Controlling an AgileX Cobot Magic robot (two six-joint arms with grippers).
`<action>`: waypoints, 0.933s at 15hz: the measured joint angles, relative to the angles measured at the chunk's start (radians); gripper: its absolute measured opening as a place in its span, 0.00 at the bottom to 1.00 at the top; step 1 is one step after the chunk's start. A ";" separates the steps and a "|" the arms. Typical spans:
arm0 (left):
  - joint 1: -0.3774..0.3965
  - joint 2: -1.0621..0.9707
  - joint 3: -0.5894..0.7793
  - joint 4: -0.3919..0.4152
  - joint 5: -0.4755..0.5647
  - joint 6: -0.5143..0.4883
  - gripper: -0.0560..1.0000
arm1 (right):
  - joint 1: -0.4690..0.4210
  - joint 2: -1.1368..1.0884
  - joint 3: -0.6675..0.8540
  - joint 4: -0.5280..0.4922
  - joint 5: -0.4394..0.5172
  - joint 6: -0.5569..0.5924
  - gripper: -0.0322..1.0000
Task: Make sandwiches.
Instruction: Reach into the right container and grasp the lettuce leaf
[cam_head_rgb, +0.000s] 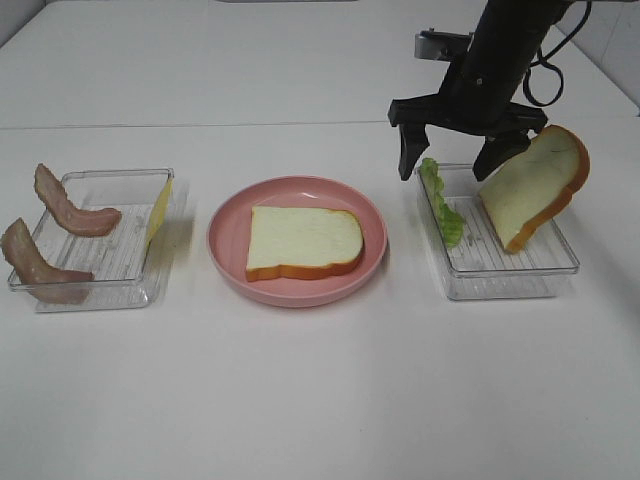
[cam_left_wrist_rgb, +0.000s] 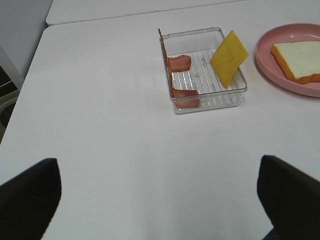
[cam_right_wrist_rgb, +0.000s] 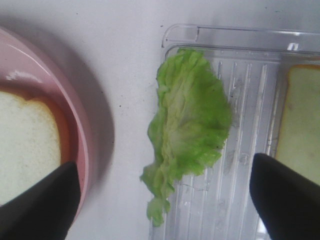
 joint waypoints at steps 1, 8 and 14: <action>0.000 0.000 0.000 0.000 0.000 0.000 0.99 | 0.000 0.011 0.000 0.015 -0.013 0.000 0.86; 0.000 0.000 0.000 0.000 0.000 0.000 0.99 | 0.000 0.056 0.000 0.051 -0.036 -0.005 0.66; 0.000 0.000 0.000 0.000 0.000 0.000 0.99 | 0.000 0.056 0.000 0.043 -0.037 -0.005 0.06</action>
